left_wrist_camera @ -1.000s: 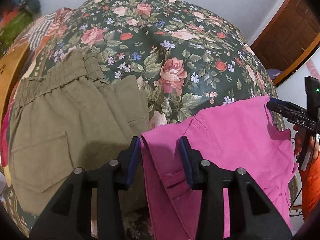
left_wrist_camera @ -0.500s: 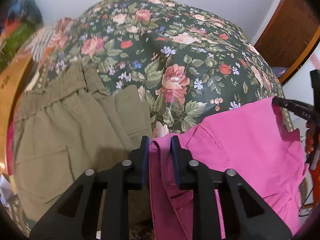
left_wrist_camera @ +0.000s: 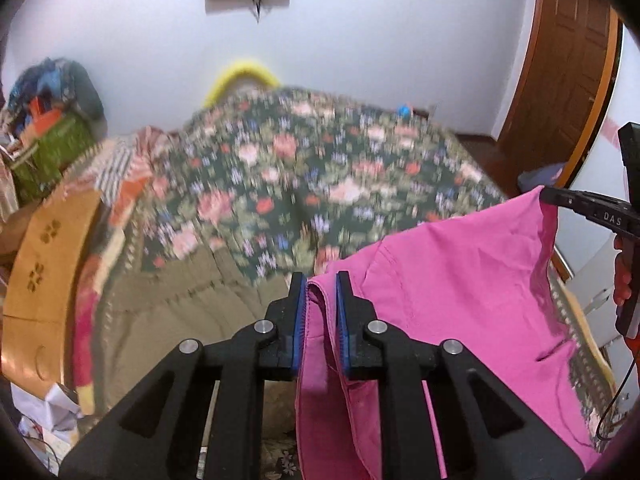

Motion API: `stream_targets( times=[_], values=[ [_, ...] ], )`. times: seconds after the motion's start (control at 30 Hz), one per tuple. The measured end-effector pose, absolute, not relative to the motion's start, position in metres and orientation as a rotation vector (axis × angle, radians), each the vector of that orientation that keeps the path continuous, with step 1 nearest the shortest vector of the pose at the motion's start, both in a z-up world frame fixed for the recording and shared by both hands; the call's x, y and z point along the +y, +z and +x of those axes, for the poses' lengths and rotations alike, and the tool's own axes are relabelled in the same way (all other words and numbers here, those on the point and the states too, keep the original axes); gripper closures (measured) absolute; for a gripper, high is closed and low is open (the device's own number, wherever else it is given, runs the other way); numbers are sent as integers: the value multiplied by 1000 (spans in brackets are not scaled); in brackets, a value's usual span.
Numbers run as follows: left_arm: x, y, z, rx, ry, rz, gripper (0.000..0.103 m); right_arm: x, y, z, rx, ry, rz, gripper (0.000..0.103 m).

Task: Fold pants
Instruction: 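Grasp the pink pants edge with the left tool while the right tool lifts and folds the hem over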

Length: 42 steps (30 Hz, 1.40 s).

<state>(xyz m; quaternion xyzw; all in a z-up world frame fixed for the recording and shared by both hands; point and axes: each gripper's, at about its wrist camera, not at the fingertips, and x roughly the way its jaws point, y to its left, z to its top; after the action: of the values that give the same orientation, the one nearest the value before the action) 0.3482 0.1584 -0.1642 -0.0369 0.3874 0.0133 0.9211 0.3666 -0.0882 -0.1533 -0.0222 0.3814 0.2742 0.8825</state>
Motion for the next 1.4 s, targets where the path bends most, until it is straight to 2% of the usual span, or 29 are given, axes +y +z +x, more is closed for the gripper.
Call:
stream_targets(
  times=[0.13, 0.3, 0.77, 0.83, 0.97, 1.4],
  values=[
    [162, -138, 335, 738, 27, -89, 89, -89, -113, 358, 700, 581, -9, 99],
    [160, -127, 320, 739, 18, -77, 89, -85, -91, 335, 662, 609, -25, 98],
    [148, -114, 251, 755, -21, -71, 90, -103, -86, 255, 674, 642, -3, 98],
    [146, -110, 237, 738, -12, -56, 94, -108, -87, 242, 684, 645, 6, 98],
    [143, -107, 212, 726, -20, -63, 94, -112, -89, 215, 691, 653, -17, 98],
    [145, -148, 170, 827, -17, -51, 93, -116, -103, 171, 722, 698, 9, 98]
  ],
)
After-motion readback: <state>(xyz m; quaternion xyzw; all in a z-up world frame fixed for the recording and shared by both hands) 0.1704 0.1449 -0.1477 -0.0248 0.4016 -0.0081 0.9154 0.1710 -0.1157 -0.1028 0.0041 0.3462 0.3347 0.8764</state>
